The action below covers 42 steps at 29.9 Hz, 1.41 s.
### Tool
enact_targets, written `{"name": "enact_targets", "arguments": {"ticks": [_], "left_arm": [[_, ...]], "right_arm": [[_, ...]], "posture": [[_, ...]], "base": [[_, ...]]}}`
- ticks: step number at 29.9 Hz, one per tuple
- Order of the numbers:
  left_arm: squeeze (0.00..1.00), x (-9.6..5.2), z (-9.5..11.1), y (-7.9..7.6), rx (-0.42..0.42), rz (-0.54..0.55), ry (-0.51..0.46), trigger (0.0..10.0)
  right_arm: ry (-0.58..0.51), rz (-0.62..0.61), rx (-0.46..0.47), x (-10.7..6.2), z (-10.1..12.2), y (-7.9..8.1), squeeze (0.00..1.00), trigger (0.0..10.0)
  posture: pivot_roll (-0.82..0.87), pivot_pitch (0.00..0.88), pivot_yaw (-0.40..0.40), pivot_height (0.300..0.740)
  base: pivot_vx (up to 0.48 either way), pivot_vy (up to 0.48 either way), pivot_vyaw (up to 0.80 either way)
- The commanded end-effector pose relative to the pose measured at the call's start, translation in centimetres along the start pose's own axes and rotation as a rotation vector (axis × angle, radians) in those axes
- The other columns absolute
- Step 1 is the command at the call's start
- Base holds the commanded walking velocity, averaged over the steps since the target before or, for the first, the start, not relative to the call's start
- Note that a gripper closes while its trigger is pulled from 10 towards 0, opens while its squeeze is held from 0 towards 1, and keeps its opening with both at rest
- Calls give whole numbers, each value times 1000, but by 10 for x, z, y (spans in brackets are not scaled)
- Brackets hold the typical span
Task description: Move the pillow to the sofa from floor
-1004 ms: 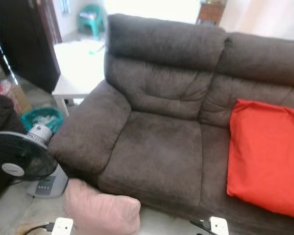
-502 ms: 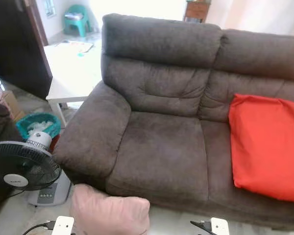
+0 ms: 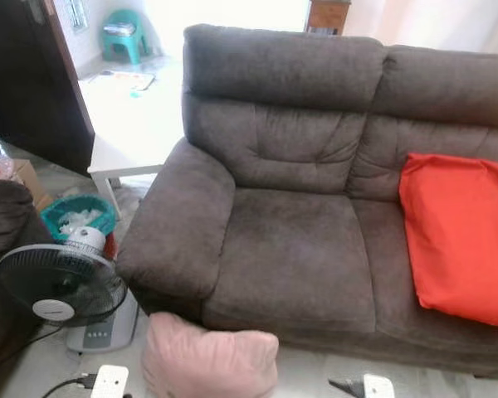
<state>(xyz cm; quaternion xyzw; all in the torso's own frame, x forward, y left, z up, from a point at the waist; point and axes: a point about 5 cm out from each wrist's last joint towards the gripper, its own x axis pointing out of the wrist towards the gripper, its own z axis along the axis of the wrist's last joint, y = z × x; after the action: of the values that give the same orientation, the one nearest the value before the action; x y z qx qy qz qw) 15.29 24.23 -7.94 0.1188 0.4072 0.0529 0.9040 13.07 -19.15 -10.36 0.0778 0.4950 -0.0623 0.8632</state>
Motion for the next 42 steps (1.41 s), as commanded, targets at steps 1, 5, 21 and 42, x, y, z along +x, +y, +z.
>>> {"name": "enact_targets", "arguments": {"ticks": [1, 5, 21, 42], "left_arm": [[0, 0, -2, -1, 6, -11, 12, 10000], [0, 0, -2, -2, 6, -13, 12, 10000], [0, 0, -2, -2, 5, -11, 11, 10000], [0, -2, 5, -2, -15, -26, -81, 10000]], "right_arm": [[-13, -2, 2, 1, 5, 0, 0, 10000], [-12, 0, 0, 1, 5, 0, 0, 10000], [-12, 4, 0, 1, 5, 0, 0, 10000], [-25, 15, 3, 1, 6, 1, 0, 10000]], "posture": [[153, 2, -70, 740], [154, 1, -71, 740], [154, 0, -69, 740], [157, 0, -71, 740]], "base": [[0, 352, 0], [0, 356, 0], [0, 381, 0], [0, 103, 0]]}}
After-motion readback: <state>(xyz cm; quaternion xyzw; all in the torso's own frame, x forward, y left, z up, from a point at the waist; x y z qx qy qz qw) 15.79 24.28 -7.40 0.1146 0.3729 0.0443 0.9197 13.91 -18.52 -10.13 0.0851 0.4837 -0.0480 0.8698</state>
